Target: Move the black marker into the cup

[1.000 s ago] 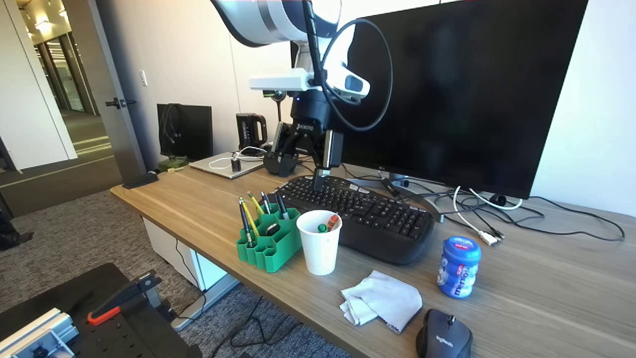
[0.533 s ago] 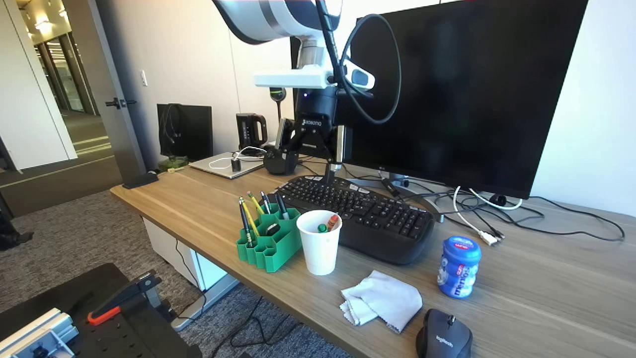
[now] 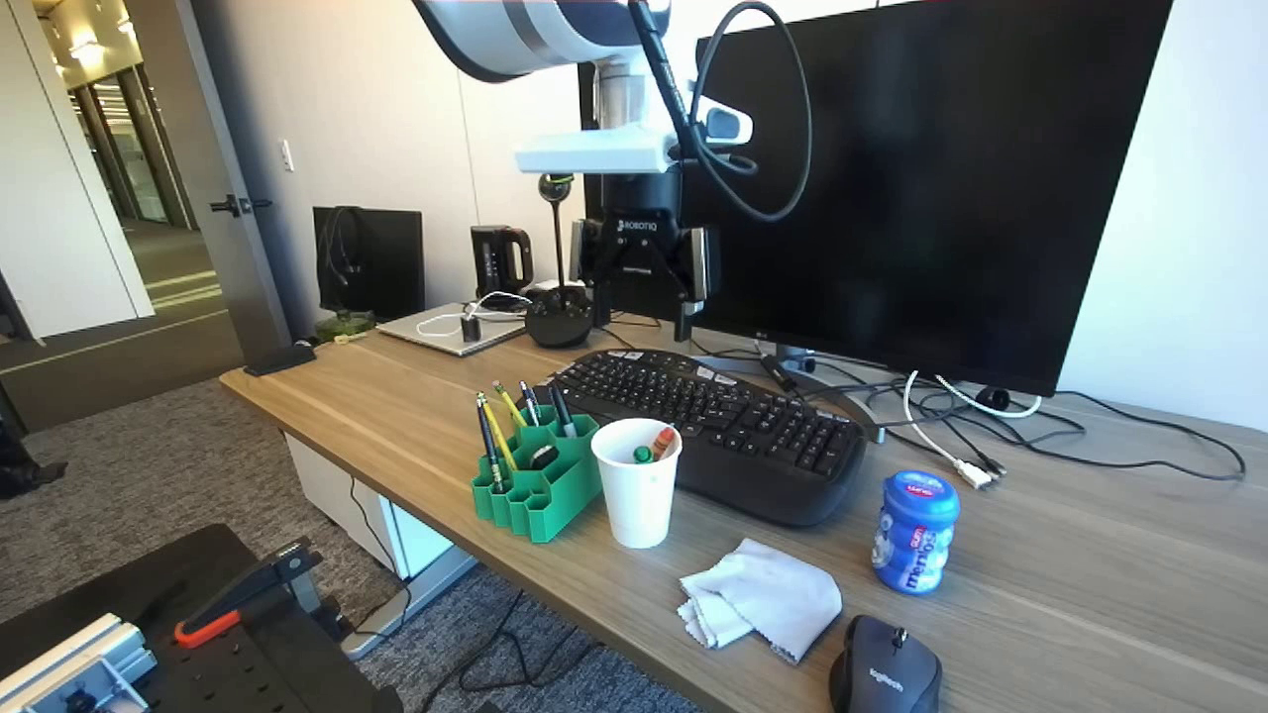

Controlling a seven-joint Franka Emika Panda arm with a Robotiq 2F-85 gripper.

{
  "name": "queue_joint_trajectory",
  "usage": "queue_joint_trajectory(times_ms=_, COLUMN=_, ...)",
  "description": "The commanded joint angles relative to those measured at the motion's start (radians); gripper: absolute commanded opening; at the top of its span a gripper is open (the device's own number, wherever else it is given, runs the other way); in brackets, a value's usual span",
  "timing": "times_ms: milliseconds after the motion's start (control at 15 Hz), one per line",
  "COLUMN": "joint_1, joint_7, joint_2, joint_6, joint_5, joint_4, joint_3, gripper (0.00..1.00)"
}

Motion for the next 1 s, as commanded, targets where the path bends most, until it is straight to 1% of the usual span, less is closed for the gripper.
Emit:
queue_joint_trajectory(times_ms=0, joint_1=-0.014, joint_7=-0.062, joint_2=-0.05, joint_6=0.067, joint_5=-0.004, joint_4=-0.064, joint_3=0.02, gripper=1.0)
queue_joint_trajectory(times_ms=133, joint_1=-0.012, joint_7=-0.074, joint_2=-0.059, joint_6=0.08, joint_5=-0.006, joint_4=-0.079, joint_3=0.02, gripper=1.0)
queue_joint_trajectory(times_ms=200, joint_1=-0.011, joint_7=-0.074, joint_2=-0.061, joint_6=0.063, joint_5=-0.007, joint_4=-0.08, joint_3=0.02, gripper=1.0)
queue_joint_trajectory(times_ms=400, joint_1=-0.011, joint_7=-0.068, joint_2=-0.065, joint_6=-0.094, joint_5=0.01, joint_4=-0.067, joint_3=0.024, gripper=1.0)
queue_joint_trajectory(times_ms=467, joint_1=-0.008, joint_7=-0.053, joint_2=-0.033, joint_6=-0.022, joint_5=-0.003, joint_4=-0.052, joint_3=0.016, gripper=1.0)
queue_joint_trajectory(times_ms=933, joint_1=-0.008, joint_7=-0.053, joint_2=-0.029, joint_6=-0.027, joint_5=-0.003, joint_4=-0.053, joint_3=0.017, gripper=1.0)
